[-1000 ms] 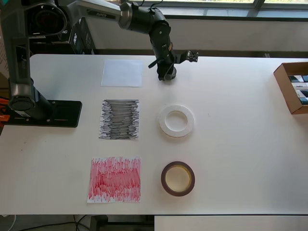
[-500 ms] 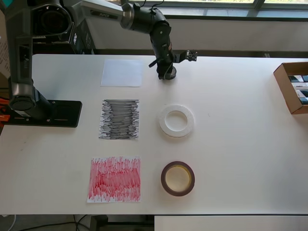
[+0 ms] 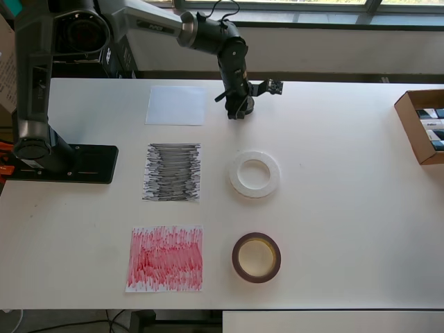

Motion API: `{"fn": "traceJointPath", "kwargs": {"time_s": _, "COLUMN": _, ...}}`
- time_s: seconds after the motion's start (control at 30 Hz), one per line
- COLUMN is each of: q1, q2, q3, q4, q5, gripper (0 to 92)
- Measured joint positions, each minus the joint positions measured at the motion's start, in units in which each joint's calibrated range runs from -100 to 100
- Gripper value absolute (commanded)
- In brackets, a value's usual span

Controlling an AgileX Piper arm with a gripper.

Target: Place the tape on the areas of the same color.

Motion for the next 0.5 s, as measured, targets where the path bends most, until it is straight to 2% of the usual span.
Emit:
{"fn": "traceJointPath", "kwargs": {"time_s": 0.07, "q1": 0.0, "q2": 0.0, "q3": 0.0, "q4": 0.0, "q5": 0.0, "gripper": 33.4}}
{"fn": "traceJointPath", "kwargs": {"time_s": 0.23, "q1": 0.0, "q2": 0.0, "q3": 0.0, "q4": 0.0, "q5": 0.0, "gripper": 1.3}}
{"fn": "traceJointPath", "kwargs": {"time_s": 0.5, "q1": -0.9, "q2": 0.0, "q3": 0.0, "q4": 0.0, "q5": 0.0, "gripper": 0.0}}
